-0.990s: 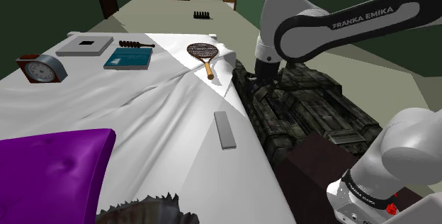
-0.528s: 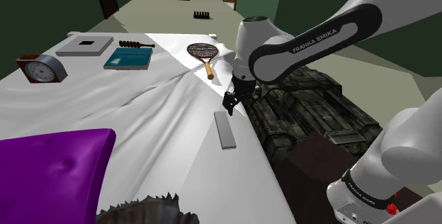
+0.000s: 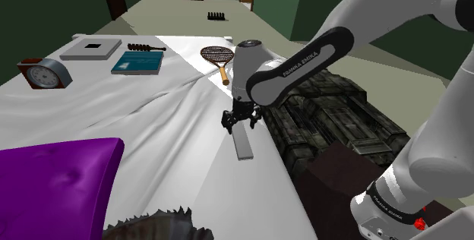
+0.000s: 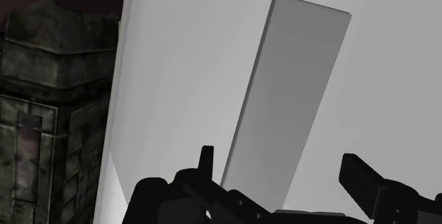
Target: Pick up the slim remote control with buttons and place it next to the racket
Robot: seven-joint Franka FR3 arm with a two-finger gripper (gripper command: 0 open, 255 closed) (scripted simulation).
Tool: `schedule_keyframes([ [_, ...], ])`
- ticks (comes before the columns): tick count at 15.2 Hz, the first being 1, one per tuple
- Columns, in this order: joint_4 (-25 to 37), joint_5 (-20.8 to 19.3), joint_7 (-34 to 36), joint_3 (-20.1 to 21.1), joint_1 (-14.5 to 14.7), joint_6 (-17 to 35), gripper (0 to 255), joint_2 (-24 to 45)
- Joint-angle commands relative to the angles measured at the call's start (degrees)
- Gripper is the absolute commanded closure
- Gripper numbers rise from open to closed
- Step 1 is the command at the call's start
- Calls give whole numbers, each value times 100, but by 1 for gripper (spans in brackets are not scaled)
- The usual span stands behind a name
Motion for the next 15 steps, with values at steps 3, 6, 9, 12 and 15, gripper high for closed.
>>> schedule_keyframes([
  [3,-39,-151,116,-40,20,284,0,258],
  [6,-64,-256,190,-75,40,466,0,426],
  [9,-64,-256,190,-76,40,466,0,426],
  [12,-64,-256,190,-76,40,466,0,426],
  [15,-64,-255,189,-76,40,465,255,426],
])
